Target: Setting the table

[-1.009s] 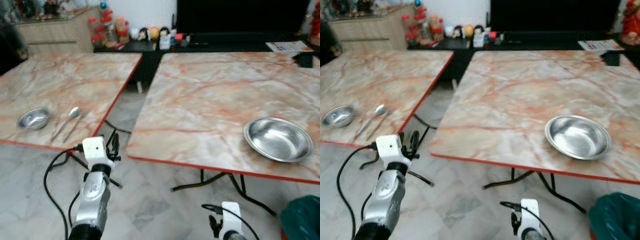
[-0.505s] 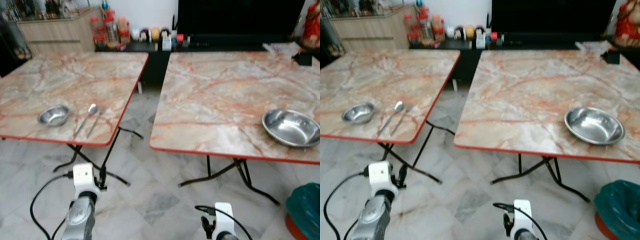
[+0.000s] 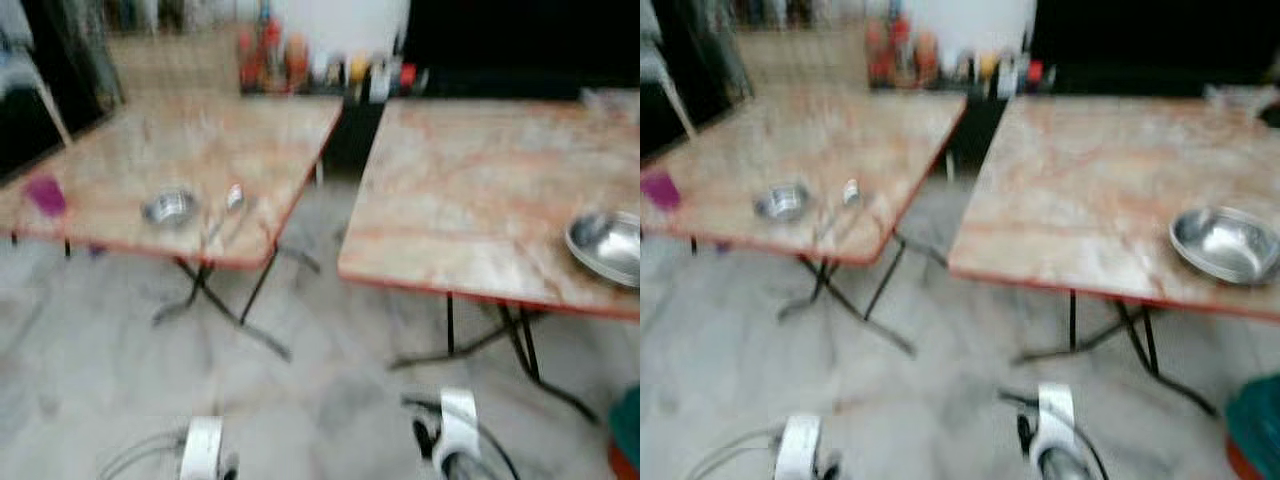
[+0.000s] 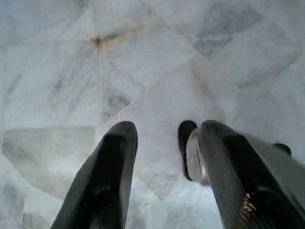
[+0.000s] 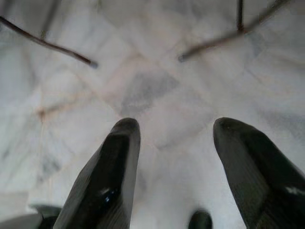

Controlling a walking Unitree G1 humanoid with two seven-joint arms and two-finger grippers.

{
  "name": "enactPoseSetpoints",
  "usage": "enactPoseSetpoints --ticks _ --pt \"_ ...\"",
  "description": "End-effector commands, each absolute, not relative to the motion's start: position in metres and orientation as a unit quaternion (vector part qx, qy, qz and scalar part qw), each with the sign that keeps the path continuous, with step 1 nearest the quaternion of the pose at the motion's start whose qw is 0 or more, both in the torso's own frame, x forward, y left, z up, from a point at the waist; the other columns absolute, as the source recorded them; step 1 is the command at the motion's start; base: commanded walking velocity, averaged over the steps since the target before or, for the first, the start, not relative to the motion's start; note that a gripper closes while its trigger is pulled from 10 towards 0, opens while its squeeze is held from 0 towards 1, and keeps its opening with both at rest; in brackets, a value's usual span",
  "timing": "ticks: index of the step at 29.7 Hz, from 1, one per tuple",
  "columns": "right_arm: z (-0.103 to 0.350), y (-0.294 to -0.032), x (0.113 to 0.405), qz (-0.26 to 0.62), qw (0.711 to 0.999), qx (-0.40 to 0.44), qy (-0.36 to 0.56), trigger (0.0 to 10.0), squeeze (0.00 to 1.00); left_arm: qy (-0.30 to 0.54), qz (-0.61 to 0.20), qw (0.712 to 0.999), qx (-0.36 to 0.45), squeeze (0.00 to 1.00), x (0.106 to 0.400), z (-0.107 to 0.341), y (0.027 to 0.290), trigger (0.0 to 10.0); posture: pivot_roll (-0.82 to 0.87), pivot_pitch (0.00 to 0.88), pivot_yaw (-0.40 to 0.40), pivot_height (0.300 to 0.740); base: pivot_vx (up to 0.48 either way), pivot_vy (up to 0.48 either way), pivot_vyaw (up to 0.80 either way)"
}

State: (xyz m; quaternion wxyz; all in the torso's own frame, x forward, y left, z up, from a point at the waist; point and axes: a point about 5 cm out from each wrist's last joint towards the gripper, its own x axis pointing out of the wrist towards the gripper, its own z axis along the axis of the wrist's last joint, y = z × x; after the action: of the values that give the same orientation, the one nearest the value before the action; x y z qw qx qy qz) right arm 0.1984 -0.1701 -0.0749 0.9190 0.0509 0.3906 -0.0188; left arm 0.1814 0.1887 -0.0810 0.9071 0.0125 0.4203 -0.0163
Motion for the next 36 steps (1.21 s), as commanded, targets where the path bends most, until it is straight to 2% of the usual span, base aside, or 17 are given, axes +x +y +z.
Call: enactPoseSetpoints --ticks 1,8,13,16,31,36 --pt "-0.076 -0.173 0.197 -0.027 0.917 0.054 0.394 10.0 0.00 0.397 -0.018 0.917 0.013 0.00 0.198 -0.073 0.186 10.0 -0.01 0.000 0.067 0.740 0.000 0.000 0.00" --pt "-0.077 -0.175 0.194 -0.035 0.916 0.058 0.397 10.0 0.00 0.403 -0.010 0.915 0.014 0.00 0.199 -0.073 0.190 10.0 -0.01 0.000 0.071 0.740 0.000 0.200 0.00" --pt "-0.078 -0.175 0.194 -0.040 0.913 0.058 0.402 10.0 0.00 0.412 0.000 0.911 0.011 0.00 0.195 -0.075 0.193 10.0 -0.01 0.000 0.076 0.740 0.000 0.480 0.00" --pt "-0.077 -0.175 0.195 -0.041 0.913 0.061 0.401 10.0 0.00 0.423 0.007 0.906 0.011 0.00 0.187 -0.079 0.195 10.0 -0.01 0.000 0.079 0.740 0.000 0.480 -0.80" --pt "-0.076 -0.171 0.197 -0.037 0.917 0.062 0.393 10.0 0.00 0.438 0.016 0.899 0.016 0.00 0.178 -0.083 0.201 10.0 -0.01 0.000 0.088 0.740 0.000 0.480 0.00" --pt "-0.076 -0.171 0.197 -0.038 0.917 0.067 0.392 10.0 0.00 0.437 0.014 0.899 0.016 0.00 0.180 -0.082 0.199 10.0 -0.01 0.000 0.089 0.740 0.000 0.480 -0.66"
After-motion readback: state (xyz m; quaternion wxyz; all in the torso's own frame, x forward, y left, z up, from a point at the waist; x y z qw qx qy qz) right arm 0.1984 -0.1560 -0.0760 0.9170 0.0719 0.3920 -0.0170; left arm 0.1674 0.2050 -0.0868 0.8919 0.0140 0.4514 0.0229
